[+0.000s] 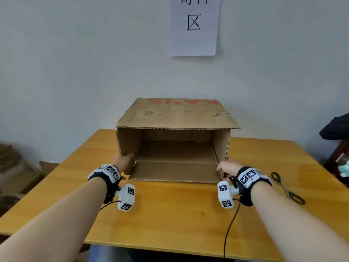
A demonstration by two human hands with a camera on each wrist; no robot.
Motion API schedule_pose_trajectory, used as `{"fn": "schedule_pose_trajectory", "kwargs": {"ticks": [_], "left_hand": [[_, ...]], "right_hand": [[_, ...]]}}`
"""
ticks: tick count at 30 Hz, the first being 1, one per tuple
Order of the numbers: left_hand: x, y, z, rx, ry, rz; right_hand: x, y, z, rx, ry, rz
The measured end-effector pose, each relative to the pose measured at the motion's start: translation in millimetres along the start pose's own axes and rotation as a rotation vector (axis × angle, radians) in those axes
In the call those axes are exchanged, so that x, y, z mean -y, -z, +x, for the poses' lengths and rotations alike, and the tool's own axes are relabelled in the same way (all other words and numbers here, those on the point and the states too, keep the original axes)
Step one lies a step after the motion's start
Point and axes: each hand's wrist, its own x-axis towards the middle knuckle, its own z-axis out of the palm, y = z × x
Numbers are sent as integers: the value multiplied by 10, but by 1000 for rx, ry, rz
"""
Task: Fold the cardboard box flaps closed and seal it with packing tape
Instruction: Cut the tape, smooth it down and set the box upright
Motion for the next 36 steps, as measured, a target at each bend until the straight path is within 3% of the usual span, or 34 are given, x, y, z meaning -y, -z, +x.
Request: {"fn": "schedule_pose_trajectory", "kwargs": {"ticks": [3,8,16,19,23,26,30,33,36], "left_hand": [[59,-77,87,35,21,28],[63,-130,152,-62,31,-10],[-223,22,-26,-118,0,-155],[-408,125,-113,-164,-72,-183],[-749,262,-219,-275,-273,-299],[-993,299,-237,-224,-402,-437],[-1169,200,-183,-208,-477,-301],[-1214,40,-109,-183,-475,-250],[-1223,-151,-39,-67,-354,-201]], "right_hand": [[47,-37,97,-4,-2,-10],[63,-79,155,-60,-11,123],[224,154,-187,-192,69,326],[353,316,-381,-235,167,379],[607,593,-605,-266,262,485],[790,739,-710,-251,372,613],[844,729,-645,-284,530,584],[765,687,-487,-277,536,532],[629,667,-338,-265,487,411]]}}
